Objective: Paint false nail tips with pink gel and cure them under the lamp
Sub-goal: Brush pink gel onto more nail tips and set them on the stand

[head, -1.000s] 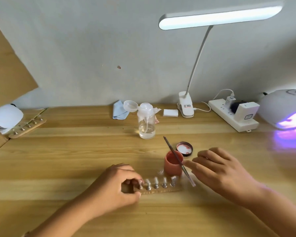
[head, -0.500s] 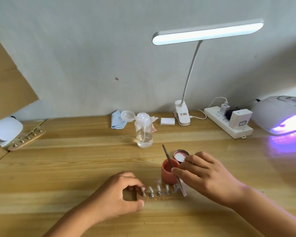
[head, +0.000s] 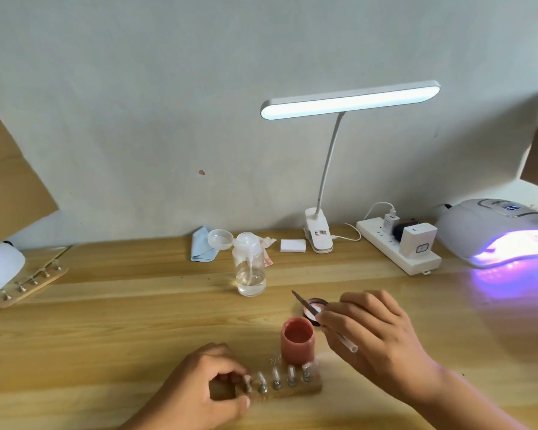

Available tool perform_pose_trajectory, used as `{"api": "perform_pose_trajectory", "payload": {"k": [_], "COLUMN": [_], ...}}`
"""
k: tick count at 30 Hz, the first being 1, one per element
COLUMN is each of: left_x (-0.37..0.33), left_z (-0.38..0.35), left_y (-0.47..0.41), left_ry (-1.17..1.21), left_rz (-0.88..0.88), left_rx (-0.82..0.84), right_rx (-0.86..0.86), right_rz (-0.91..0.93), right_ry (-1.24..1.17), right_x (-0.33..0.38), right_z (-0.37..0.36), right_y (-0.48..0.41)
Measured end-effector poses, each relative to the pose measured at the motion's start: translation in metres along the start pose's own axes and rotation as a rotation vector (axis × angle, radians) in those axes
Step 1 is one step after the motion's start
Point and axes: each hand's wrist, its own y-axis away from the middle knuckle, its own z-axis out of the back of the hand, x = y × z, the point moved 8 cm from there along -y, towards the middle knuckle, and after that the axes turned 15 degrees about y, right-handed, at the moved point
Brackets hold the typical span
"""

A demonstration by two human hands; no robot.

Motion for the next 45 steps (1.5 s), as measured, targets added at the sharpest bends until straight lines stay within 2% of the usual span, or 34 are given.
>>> {"api": "perform_pose_trajectory", "payload": {"k": [6, 15, 19, 30, 39, 45], "left_x": [-0.005, -0.004, 0.004, -0.007, -0.022, -0.034], "left_z": [-0.004, -0.007, -0.009, -0.008, -0.006, -0.008], "left_y": [-0.004, -0.005, -0.006, 0.003, 0.008, 0.011], "left_ry": [-0.004, 0.140, 0.172, 0.142, -0.021, -0.133], "left_rz": [-0.001, 0.091, 0.135, 0.024, -0.101, -0.208], "left_rx": [0.014, -0.052, -0.049, -0.154, -0.185, -0.196], "right_rx": [-0.093, -0.027, 0.008, 0.036, 0.101, 0.210], "right_rz": [-0.339, -0.585, -0.621, -0.654, -0.668, -0.581], "right_ry": [-0.152, -0.367, -0.371, -0.336, -0.380, -0.375], "right_x": [-0.021, -0.029, -0.028, -0.031, -0.021, -0.011], "right_z": [0.012, 0.005, 0.002, 0.001, -0.006, -0.019], "right_y": [-0.008, 0.001, 0.009, 0.020, 0.021, 0.021]}}
